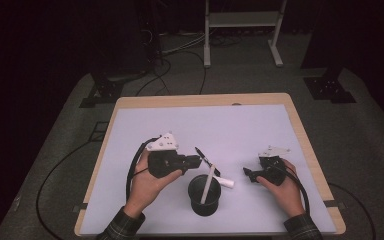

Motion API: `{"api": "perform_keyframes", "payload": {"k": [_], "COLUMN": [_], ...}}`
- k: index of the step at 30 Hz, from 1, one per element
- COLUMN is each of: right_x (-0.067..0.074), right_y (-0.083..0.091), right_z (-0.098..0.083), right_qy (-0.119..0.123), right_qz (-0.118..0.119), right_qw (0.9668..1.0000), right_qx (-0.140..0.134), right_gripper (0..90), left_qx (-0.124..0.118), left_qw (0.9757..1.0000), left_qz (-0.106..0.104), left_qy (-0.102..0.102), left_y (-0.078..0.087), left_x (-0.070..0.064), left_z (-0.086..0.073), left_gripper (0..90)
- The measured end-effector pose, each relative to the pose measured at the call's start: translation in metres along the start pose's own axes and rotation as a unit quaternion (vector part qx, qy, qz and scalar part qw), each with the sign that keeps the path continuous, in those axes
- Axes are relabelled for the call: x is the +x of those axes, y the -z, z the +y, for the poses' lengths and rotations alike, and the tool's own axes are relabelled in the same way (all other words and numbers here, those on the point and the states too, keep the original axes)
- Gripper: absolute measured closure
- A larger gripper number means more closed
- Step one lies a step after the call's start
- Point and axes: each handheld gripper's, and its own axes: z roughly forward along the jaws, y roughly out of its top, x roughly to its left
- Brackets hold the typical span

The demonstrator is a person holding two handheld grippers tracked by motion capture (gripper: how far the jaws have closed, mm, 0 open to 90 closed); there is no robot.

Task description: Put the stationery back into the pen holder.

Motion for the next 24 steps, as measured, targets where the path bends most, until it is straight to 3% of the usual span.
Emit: {"api": "perform_keyframes", "payload": {"k": [13, 24], "right_x": [0.000, 0.000], "right_y": [0.000, 0.000], "right_z": [0.000, 0.000], "right_qy": [0.000, 0.001], "right_qz": [0.000, -0.001], "right_qw": [1.0000, 1.0000], "right_qx": [0.000, 0.000], "right_gripper": [18.8, 18.6], "left_qx": [0.020, 0.043], "left_qw": [0.9991, 0.9960], "left_qz": [0.037, 0.076], "left_qy": [0.009, 0.018], "left_y": [0.015, 0.023], "left_x": [0.013, 0.027], "left_z": [-0.019, -0.040], "left_gripper": [73.5, 62.8]}}
